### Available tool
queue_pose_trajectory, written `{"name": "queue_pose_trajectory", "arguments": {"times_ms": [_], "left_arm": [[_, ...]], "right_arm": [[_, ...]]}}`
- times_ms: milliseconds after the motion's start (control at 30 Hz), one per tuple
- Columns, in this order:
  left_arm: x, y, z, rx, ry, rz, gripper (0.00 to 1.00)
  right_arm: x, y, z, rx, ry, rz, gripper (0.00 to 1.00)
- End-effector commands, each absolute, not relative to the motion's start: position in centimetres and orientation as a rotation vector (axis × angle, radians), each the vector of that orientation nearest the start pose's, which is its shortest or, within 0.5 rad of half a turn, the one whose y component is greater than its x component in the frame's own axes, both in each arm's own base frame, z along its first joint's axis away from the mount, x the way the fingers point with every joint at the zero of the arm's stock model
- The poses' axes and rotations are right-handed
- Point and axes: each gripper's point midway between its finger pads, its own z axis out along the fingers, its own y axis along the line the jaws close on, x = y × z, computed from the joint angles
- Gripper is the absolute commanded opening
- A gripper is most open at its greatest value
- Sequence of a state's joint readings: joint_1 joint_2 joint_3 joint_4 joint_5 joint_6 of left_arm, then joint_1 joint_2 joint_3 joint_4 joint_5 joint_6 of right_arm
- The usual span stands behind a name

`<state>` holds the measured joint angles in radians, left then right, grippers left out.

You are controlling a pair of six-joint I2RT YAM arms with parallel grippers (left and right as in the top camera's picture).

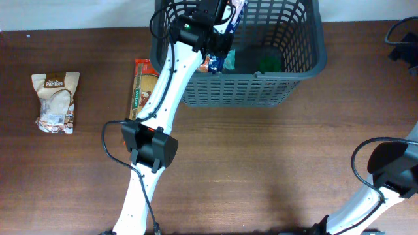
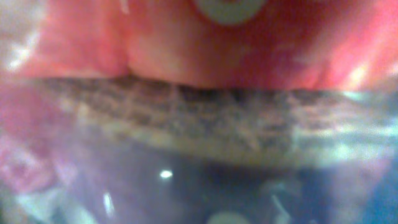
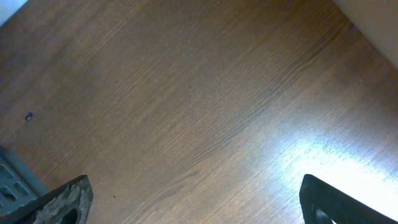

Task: Pack container
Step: 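Carry the tissue pack over the basket with the left gripper, then drop the tissue pack into the basket and withdraw the left gripper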

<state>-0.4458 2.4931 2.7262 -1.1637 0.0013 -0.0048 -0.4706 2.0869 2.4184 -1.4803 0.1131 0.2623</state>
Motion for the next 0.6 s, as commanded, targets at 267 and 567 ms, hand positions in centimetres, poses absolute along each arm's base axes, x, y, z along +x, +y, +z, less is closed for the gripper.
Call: {"name": "queue_pose_trajectory", "arguments": {"times_ms": [267,567], "left_arm": [[54.05,-26.05,19.34,0.542,2.456,-0.208,0.4],[53.98,-25.9,19.28,0.542,2.461,-0.201,0.75]], "right_arm": [[40.39,-22.4,26.08,1.011,2.518,-0.208,0.99],[40.39,-22.4,26.08,1.011,2.518,-0.208,0.99]]}}
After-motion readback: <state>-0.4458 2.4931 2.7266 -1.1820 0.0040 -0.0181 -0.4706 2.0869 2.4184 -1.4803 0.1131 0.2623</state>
